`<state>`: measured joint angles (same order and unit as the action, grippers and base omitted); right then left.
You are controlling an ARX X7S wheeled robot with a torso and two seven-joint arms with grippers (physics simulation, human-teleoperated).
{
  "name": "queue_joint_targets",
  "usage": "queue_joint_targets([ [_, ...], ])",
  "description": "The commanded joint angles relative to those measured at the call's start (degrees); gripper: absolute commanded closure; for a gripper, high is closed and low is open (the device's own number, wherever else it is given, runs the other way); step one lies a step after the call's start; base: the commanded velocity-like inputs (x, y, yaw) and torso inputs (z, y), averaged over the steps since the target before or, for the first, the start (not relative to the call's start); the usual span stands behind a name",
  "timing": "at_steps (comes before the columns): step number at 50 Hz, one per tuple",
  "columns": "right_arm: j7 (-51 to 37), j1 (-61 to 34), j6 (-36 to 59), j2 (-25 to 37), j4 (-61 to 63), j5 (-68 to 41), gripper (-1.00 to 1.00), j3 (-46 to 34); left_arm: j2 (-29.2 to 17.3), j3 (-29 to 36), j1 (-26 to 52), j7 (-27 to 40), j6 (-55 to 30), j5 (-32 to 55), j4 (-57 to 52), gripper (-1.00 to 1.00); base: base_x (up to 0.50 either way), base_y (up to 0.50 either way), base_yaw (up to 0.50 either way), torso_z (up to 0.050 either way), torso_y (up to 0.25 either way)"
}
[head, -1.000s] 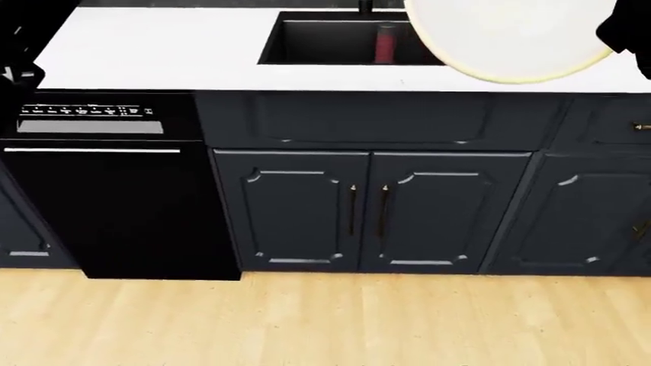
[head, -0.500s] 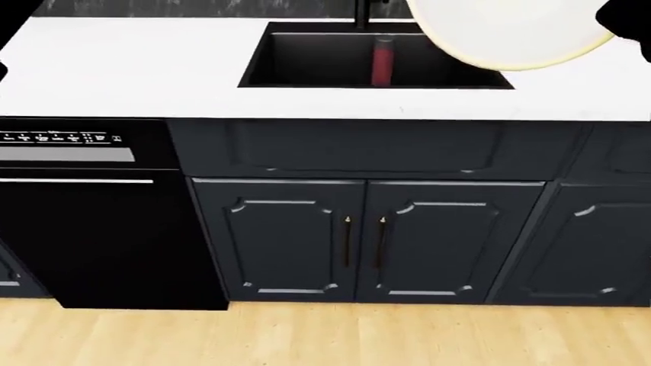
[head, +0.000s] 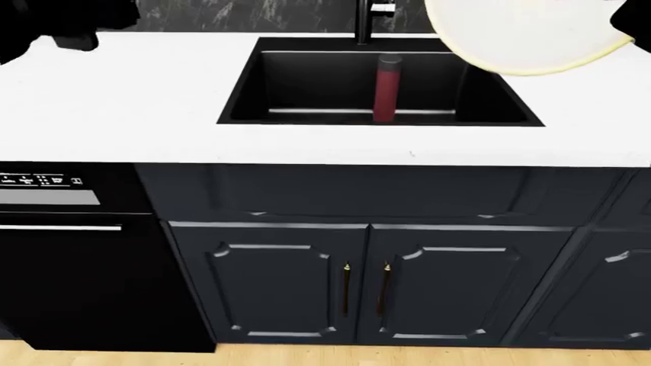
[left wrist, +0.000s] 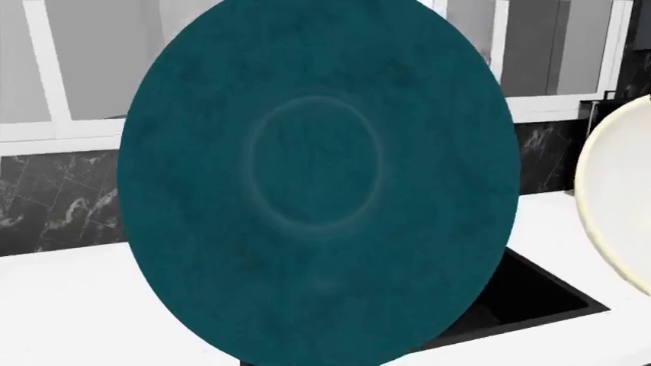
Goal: Pick the teapot and bowl and place them in the sink. Then turn on the water.
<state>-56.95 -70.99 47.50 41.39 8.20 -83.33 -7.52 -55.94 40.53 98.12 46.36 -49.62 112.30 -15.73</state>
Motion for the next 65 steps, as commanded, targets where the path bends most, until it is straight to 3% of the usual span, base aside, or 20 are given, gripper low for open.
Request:
queue_joint_targets([
  [1, 0.3, -0.7, 0.5, -0.1, 0.1, 2.7, 1.0, -1.7, -1.2, 3.8, 9.1, 3.7, -12.9, 7.7, 3.0, 1.0, -0.5, 0.02, 0.0, 0.0, 0.011],
  [7, 3.7, -2.5, 3.7, 6.7, -1.9, -2.0, 1.0, 1.6, 0.6, 5.8, 10.6, 1.8, -17.1, 6.7, 5.4, 1.0, -0.5, 0.02, 0.0, 0.0, 0.002],
  [18, 5.2, -2.5, 3.9, 9.6, -4.3, -2.5, 1.0, 3.2, 2.4, 8.2, 13.9, 1.8, -21.7, 7.1, 7.5, 1.0, -0.5, 0.02, 0.0, 0.0, 0.003],
  [28, 1.7, 1.1, 1.4, 6.5, -0.9, 0.5, 1.0, 1.8, 3.2, 8.9, 15.5, 2.8, -22.4, 8.5, 7.6, 1.0, -0.5, 0.02, 0.0, 0.001, 0.003],
  [65, 2.7, 2.4, 1.9, 9.0, -0.9, -0.1, 1.0, 2.6, 2.5, 9.9, 17.8, 4.0, -23.0, 10.3, 7.9, 1.0, -0.5, 0.11, 0.0, 0.001, 0.003],
])
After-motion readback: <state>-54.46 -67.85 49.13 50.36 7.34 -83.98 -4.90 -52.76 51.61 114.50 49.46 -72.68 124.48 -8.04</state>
